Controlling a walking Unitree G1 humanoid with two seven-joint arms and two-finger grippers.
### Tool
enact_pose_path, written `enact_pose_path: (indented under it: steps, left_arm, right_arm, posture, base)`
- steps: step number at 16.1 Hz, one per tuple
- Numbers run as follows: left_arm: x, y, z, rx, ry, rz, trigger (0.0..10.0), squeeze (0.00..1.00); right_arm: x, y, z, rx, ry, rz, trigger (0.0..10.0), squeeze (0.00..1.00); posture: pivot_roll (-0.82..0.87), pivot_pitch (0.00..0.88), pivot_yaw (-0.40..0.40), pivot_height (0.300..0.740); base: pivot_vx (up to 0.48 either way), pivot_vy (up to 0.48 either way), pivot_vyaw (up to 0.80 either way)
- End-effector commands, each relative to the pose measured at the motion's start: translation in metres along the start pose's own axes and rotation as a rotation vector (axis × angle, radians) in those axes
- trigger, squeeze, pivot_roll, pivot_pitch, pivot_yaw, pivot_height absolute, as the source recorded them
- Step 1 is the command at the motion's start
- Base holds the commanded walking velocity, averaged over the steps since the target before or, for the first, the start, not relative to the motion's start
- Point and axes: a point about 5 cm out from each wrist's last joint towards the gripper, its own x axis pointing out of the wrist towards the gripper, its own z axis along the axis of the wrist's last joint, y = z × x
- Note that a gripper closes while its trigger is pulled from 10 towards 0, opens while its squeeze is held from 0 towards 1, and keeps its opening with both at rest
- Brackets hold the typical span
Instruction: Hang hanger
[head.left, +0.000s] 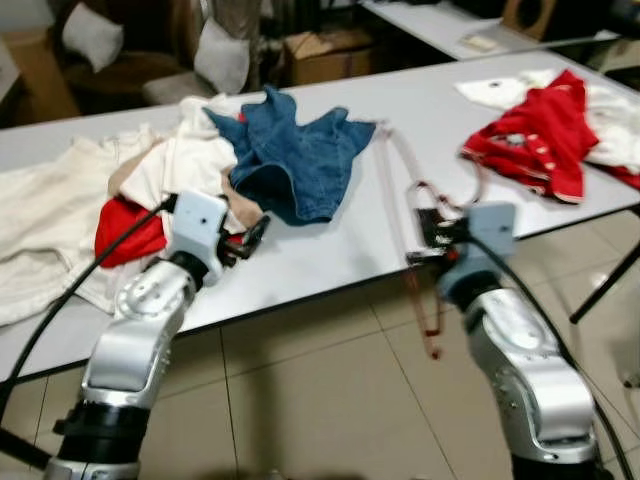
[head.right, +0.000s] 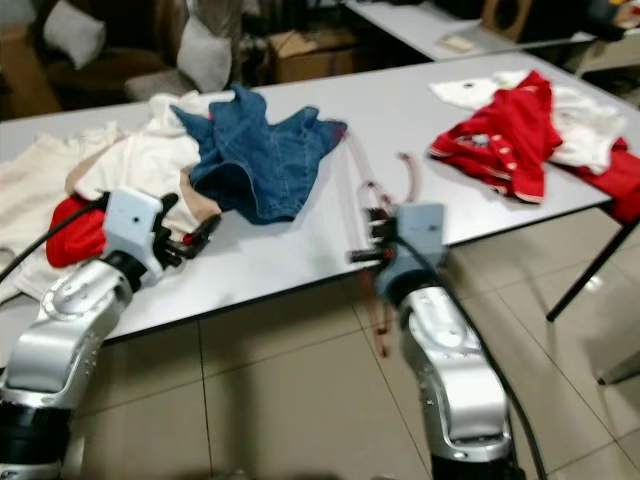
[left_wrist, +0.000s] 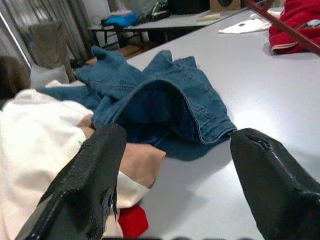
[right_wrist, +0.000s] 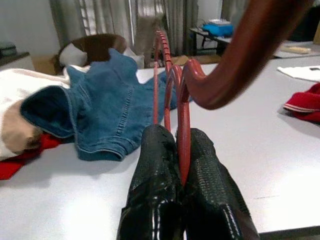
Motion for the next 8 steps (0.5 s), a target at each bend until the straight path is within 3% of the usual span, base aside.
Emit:
enact_pose_path:
  steps: [1,3,8]
  left_arm:
    - [0.000,-0.002,-0.002,0.032,0.009,-0.015,10.0,0.00]
    - [0.000,-0.006,-0.006,0.063,0.028,-0.043,10.0,0.00]
    - [0.003,-0.013,-0.027,0.242,0.159,-0.149,10.0,0.00]
  right_arm:
    - [-0.001,-0.003,0.001,-0.009,-0.009,-0.001,10.0,0.00]
    - [-0.002,-0.007,-0.001,-0.011,-0.004,-0.021,10.0,0.00]
    - [-0.004,-0.018,-0.005,-0.016,0.017,-0.057,10.0,0.00]
  posture:
    - [-0.06,0.000,0.070,0.740]
    - [-0.06,0.000,0.078,0.740]
    - [-0.06,0.000,0.078,0.740]
  base:
    - [0.000,0.315,0.00]
    - [0.000,0.313,0.00]
    - [0.000,0.000,0.00]
